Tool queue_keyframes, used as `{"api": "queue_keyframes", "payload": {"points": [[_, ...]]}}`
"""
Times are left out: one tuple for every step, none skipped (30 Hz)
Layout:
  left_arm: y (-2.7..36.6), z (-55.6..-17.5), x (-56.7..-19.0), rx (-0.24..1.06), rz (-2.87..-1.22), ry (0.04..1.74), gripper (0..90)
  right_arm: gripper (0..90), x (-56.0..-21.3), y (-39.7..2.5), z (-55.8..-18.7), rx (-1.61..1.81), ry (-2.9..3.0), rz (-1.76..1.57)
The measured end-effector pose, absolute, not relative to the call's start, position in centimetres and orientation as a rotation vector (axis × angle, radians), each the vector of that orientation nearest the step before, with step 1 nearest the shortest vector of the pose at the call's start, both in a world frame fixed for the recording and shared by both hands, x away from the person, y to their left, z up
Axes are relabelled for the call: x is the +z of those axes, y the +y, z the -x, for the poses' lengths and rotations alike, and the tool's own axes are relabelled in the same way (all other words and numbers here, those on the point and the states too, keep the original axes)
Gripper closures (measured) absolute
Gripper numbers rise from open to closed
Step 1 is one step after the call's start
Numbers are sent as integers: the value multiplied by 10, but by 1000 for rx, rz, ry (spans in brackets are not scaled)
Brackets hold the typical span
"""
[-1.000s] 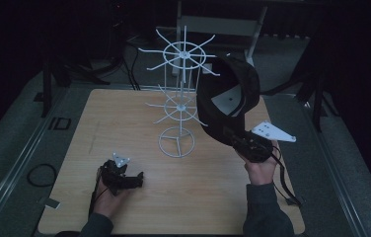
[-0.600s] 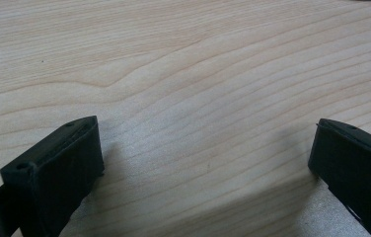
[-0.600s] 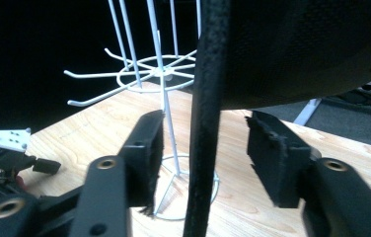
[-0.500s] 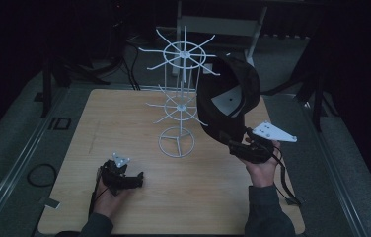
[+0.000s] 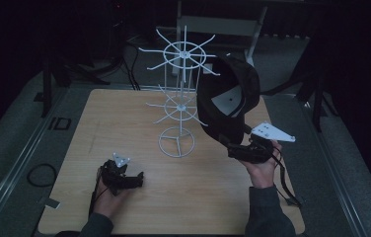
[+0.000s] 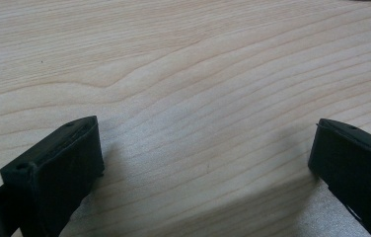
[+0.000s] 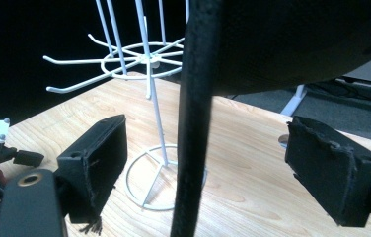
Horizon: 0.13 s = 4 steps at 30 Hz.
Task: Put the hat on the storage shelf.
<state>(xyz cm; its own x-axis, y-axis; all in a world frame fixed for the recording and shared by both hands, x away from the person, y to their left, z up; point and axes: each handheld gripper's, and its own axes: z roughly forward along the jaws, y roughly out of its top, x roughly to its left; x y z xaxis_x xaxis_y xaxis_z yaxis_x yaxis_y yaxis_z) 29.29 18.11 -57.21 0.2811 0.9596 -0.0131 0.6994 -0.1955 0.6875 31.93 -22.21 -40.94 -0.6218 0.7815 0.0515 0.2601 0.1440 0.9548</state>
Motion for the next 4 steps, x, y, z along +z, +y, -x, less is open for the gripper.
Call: {"api": "queue_keyframes", "payload": {"points": [[181, -293, -572, 576, -1970, 1484, 1, 161, -410, -223, -319, 1492, 1967, -993], [181, -293, -572, 576, -1972, 1483, 1, 160, -410, -223, -319, 1495, 1965, -997], [181, -293, -572, 576, -1970, 1484, 1, 160, -410, -224, -319, 1489, 1965, -998], [181, -293, -572, 576, -1970, 1484, 1, 160, -411, -223, -319, 1491, 1967, -998]]}}
